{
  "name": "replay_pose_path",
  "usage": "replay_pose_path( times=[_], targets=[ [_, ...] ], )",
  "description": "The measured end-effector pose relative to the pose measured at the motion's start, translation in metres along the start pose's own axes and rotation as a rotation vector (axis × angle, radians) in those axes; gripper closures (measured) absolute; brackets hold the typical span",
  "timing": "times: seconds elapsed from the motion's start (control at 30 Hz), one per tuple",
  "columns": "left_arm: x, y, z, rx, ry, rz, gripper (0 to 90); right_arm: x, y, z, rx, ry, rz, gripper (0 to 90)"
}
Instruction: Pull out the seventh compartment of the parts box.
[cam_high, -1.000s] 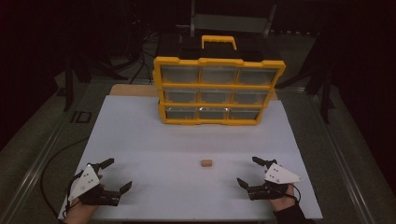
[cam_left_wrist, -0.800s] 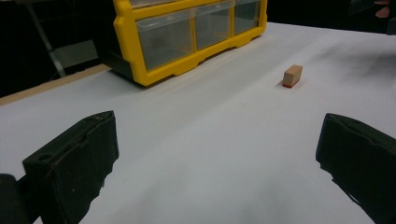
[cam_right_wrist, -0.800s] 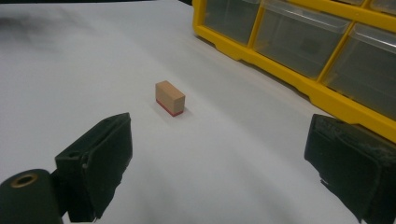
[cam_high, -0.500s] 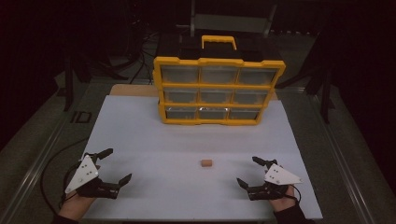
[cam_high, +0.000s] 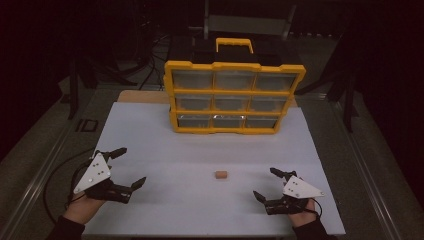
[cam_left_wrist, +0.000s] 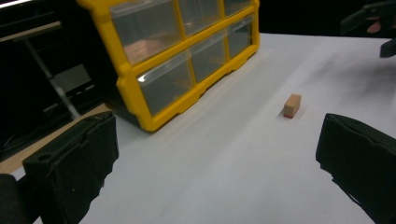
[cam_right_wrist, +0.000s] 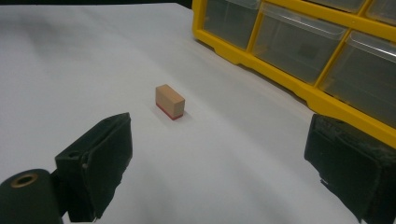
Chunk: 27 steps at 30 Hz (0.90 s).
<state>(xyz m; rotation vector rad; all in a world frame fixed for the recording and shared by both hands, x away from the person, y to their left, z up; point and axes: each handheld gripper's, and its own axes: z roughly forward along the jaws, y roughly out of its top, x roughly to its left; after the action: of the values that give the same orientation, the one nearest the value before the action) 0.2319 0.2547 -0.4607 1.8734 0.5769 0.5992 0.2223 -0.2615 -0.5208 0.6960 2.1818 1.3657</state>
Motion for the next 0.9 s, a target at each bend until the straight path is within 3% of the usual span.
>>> replay_pose_path(
  times=[0.43, 0.9],
  targets=[
    [0.003, 0.027, 0.02, 0.025, -0.061, 0.041, 0.0, 0.0, 0.001, 0.001, -0.004, 0.002, -0.01, 8.1],
    [0.003, 0.053, 0.047, 0.054, -0.099, 0.09, 0.0, 0.001, 0.001, 0.0, -0.008, 0.007, -0.002, 8.1]
  ],
)
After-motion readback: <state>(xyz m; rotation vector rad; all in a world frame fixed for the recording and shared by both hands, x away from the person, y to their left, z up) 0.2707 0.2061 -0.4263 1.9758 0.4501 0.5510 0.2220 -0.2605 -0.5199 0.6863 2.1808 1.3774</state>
